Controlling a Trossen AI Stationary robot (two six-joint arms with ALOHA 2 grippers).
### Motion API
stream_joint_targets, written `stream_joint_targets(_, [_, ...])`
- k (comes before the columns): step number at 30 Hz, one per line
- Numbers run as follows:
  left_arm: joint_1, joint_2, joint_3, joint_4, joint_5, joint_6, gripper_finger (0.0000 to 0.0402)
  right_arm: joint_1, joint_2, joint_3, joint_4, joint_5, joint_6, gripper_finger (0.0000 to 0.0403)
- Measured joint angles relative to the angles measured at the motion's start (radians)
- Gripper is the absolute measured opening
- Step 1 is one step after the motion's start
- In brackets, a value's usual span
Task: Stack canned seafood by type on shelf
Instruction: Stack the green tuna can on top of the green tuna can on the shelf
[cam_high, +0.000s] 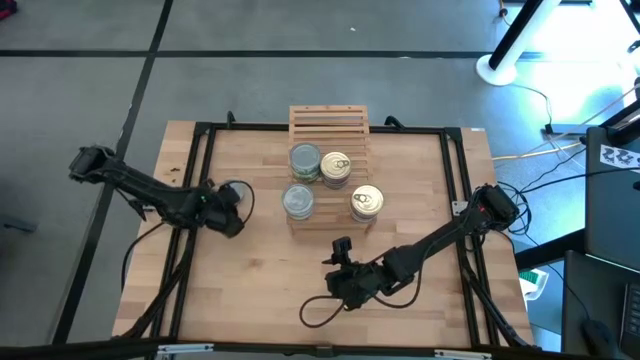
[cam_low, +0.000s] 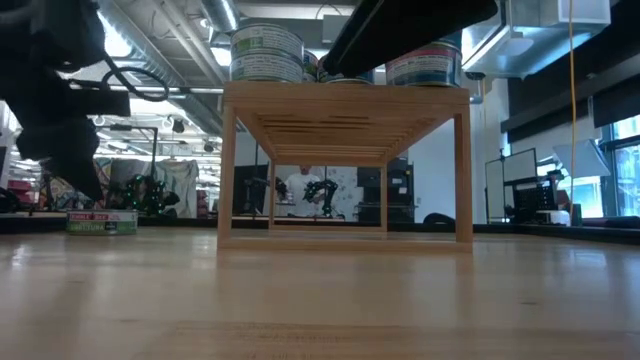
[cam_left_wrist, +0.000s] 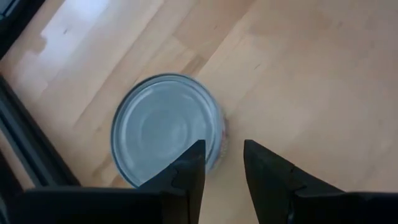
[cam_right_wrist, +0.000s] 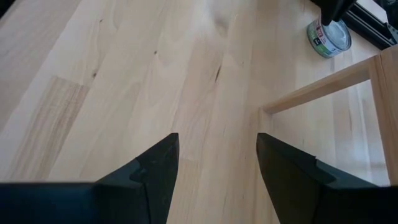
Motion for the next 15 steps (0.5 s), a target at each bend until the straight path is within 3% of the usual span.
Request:
stream_joint_targets(7, [0.045, 0.047, 0.0, 0.072, -0.001, 0.102, 0.0102, 0.0, 0.0, 0.0, 0.0, 0.0, 0.0, 0.0216])
stream_joint_targets(15, [0.105, 0.116, 0.0, 0.097, -0.001, 0.105, 0.01, 0.0, 0.0, 0.0, 0.0, 0.0, 0.0, 0.0216])
